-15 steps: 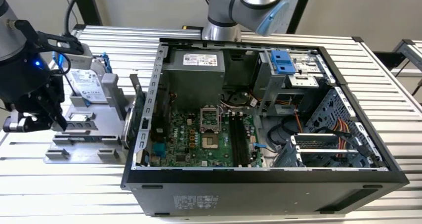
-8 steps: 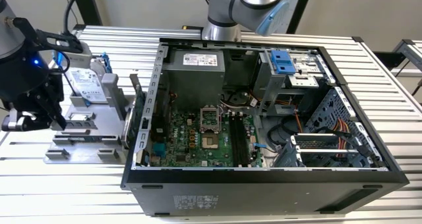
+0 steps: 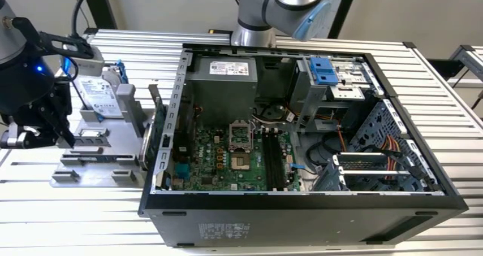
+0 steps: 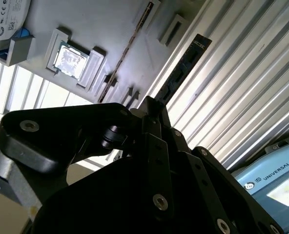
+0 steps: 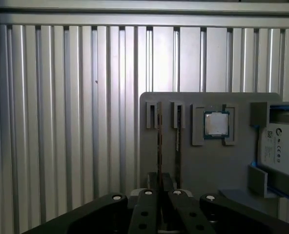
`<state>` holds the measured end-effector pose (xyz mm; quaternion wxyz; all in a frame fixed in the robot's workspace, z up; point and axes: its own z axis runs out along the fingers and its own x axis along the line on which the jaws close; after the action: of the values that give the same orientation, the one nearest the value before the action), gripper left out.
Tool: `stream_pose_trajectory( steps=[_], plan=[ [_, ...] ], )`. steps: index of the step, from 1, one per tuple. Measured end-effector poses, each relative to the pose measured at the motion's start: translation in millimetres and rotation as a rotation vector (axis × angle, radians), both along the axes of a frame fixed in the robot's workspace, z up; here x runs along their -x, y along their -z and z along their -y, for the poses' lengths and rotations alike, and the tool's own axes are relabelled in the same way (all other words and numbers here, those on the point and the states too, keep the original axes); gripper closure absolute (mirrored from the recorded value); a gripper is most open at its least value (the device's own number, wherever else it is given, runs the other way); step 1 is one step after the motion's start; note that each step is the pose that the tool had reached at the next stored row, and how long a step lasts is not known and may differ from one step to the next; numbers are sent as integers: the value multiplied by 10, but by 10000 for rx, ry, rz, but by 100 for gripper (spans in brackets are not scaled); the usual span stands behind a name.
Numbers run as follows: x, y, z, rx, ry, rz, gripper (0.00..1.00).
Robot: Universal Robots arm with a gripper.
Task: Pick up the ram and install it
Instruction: 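Pick up the ram and move it above insertion slot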
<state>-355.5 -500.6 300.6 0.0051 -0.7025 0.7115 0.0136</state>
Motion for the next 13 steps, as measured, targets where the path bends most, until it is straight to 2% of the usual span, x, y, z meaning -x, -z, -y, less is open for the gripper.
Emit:
stream_pose_trajectory(
  steps=[13],
  plan=[
    [1,-58,0,1,0,2,100]
  ],
)
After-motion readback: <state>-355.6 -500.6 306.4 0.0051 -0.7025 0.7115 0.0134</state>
